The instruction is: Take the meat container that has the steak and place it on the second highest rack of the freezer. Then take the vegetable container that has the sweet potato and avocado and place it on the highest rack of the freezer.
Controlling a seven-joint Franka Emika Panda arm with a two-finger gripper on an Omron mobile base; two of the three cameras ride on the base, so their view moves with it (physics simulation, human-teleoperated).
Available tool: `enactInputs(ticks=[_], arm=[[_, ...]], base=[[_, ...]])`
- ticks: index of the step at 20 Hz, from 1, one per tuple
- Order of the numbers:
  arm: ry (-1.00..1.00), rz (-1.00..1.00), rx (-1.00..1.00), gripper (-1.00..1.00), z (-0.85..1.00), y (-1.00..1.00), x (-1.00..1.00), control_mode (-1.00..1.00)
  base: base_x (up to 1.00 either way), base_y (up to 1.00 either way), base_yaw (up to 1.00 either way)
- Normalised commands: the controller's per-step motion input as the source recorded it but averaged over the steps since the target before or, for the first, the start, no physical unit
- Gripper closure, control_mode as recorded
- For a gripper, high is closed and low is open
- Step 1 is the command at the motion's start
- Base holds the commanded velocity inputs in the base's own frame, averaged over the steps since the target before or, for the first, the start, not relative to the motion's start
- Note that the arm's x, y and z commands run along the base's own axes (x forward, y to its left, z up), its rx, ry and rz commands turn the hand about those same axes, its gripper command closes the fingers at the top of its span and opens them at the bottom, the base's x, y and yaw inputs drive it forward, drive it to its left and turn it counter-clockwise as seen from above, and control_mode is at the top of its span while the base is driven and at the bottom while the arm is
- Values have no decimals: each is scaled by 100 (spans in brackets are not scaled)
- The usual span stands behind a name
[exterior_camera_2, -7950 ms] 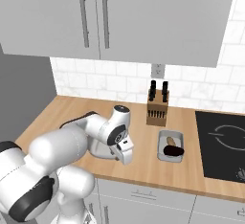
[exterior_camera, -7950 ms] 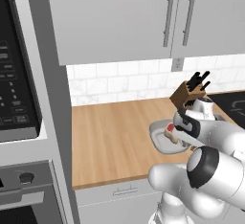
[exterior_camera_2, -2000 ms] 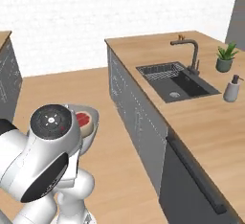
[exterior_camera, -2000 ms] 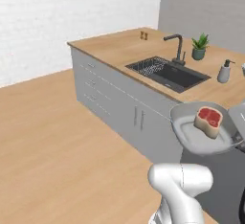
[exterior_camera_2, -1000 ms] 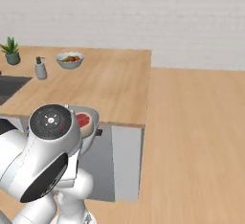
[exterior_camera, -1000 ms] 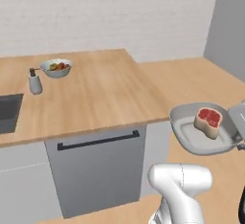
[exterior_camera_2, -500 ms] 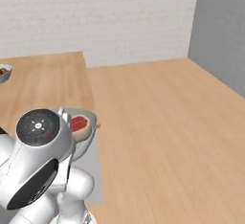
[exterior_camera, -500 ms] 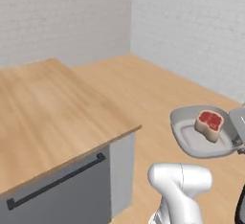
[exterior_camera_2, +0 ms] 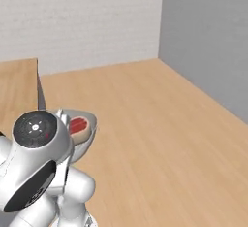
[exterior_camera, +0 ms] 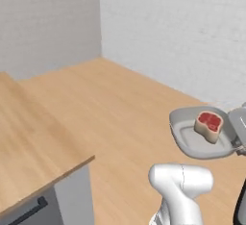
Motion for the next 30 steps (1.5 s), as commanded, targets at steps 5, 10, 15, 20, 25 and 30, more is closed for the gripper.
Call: enactInputs(ticks=[5, 10, 15, 20, 25, 30], arm=[[0, 0, 0, 100, 0, 0, 0, 100], [0, 0, 0, 100, 0, 0, 0, 100], [0, 0, 0, 100, 0, 0, 0, 100], [0, 0, 0, 100, 0, 0, 0, 100], [0, 0, 0, 100, 0, 0, 0, 100], [0, 0, 0, 100, 0, 0, 0, 100]], base=[[17, -95, -59], [16, -66, -67], [26, -37, -70], [100, 2, -48], [100, 26, -49], [87, 40, -42]])
